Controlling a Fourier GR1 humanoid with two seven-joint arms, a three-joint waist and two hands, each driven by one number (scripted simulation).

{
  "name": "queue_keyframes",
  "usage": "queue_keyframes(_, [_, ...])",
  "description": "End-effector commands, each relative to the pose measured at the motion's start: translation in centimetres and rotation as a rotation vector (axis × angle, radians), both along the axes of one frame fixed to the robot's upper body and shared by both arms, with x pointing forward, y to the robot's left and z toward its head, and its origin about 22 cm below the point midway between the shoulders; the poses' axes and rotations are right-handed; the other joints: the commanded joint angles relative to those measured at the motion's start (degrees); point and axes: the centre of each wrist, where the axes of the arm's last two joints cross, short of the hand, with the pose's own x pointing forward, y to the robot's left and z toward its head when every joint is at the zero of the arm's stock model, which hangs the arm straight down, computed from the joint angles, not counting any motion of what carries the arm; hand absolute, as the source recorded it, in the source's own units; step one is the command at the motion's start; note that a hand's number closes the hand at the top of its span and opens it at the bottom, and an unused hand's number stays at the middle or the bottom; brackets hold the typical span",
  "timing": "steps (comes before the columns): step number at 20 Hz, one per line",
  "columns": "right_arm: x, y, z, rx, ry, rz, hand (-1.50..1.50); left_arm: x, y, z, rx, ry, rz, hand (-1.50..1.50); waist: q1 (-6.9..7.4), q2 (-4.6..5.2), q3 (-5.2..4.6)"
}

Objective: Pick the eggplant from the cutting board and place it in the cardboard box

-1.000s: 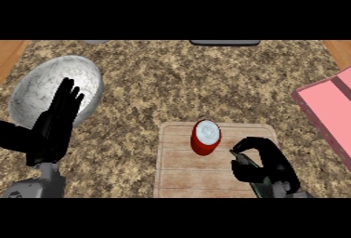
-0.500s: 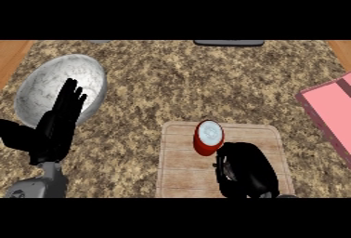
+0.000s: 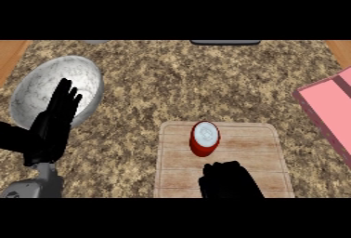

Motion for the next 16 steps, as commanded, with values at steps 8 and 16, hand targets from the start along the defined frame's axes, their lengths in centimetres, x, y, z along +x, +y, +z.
queue_keyframes(8, [-2.8,-2.2,9.7,0.299,-0.255,-0.164,1.50,0.3,-0.8,0.6,0.013,-0.001,-0.008,0.00,-0.38,0.12,0.02])
queue_keyframes(16, [-0.9,-5.4,12.7,0.346,-0.402,-0.430,1.50,0.0,0.4,0.7,-0.010,0.001,0.007,0.00,-0.17,0.19,0.03])
